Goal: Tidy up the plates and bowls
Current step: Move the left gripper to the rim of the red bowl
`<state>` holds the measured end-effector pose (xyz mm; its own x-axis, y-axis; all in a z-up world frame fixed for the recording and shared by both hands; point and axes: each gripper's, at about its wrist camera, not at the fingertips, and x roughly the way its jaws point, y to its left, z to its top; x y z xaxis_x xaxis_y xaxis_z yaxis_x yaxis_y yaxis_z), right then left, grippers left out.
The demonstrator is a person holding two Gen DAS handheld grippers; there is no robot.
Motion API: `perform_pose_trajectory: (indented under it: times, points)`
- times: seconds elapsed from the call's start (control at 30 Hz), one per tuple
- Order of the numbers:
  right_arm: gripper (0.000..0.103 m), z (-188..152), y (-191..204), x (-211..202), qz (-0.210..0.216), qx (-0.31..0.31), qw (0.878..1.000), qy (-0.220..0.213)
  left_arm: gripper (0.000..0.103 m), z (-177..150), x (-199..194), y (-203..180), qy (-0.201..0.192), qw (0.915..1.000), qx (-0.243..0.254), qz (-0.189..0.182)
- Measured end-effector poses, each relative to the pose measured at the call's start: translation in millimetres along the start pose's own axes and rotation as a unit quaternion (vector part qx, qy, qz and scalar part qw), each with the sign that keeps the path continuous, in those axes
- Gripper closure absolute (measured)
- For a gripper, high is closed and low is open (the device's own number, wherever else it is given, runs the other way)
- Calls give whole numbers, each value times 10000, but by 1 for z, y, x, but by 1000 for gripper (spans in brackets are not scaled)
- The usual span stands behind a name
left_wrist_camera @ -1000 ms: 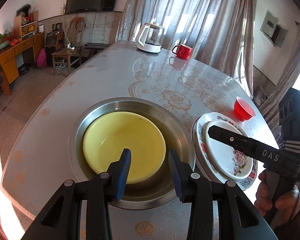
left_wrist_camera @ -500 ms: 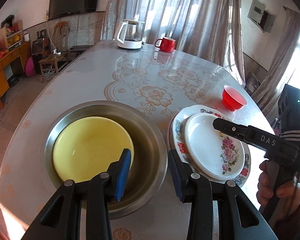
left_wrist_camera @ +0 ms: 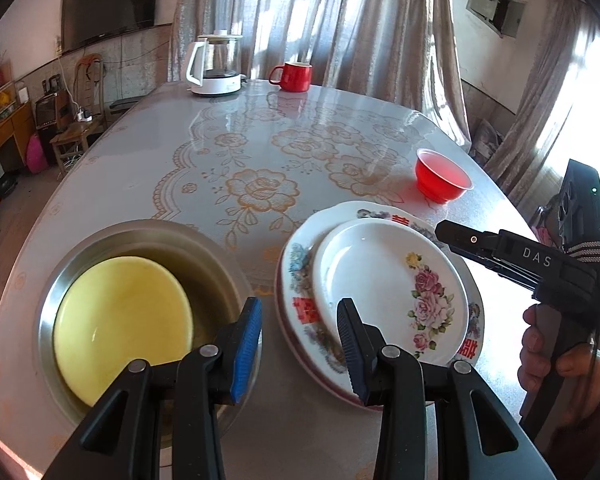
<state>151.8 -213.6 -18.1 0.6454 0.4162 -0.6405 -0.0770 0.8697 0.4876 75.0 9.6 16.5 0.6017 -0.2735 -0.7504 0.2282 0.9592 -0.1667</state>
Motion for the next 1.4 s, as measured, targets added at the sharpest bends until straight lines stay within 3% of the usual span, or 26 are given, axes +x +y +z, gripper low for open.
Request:
perform_pose_trajectory:
  times: [0.5,0.8,1.0,1.4]
  points:
    - [62,34,-74,-23,-570,795,9936,-573,63,34,38,-43,247,9989,270,-296]
    - [64,65,-100,-28,-866,923,9876,-928,63,65,63,-74,256,9978,397,-472]
    - [69,86,-114,-17,-1012,949,9860,-923,59,90,88,-92,322,9970,188,-680]
    - [77,116,-153,9,-1180,1347,9800,-871,62,133,145,-125,576,9935,48,-979]
